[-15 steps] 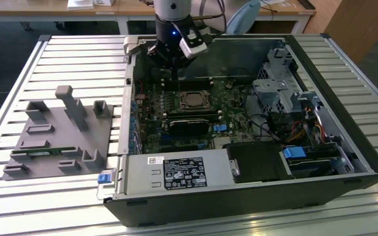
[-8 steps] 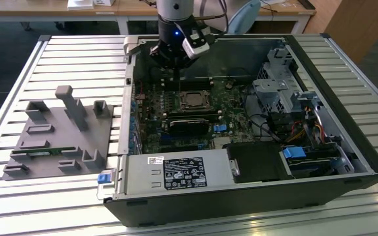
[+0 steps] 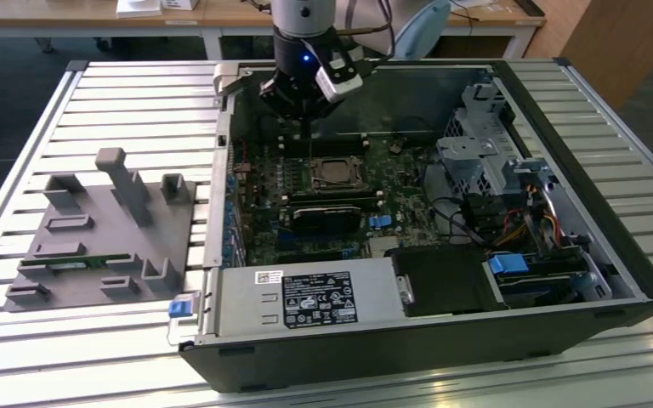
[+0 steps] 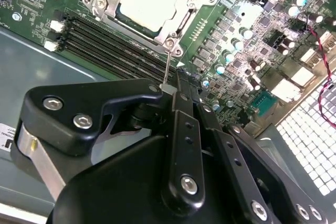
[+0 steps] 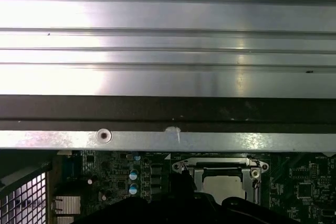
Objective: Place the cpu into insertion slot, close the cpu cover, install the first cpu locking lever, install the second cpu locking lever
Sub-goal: 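Install the first cpu locking lever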
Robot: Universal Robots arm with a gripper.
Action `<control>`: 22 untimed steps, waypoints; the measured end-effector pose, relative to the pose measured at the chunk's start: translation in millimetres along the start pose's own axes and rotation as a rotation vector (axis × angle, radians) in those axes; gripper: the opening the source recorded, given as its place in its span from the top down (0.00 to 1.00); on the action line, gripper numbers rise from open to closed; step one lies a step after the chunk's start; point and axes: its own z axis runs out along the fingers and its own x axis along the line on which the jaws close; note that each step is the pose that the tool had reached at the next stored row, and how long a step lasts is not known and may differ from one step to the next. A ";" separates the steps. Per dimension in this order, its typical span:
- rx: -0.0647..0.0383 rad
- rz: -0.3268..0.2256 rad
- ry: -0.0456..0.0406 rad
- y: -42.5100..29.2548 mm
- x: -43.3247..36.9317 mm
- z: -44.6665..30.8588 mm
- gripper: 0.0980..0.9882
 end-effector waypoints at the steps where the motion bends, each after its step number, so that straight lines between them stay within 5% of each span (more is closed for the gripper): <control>1: 0.000 0.000 0.0000 0.0 -1.1 0.2 0.99; 12: 0.000 0.000 0.0002 0.3 -25.0 3.1 0.99; 17: -0.023 -0.007 -0.0020 0.3 -25.4 4.1 0.99; 22: -0.024 -0.036 -0.0042 0.3 -25.5 6.2 0.99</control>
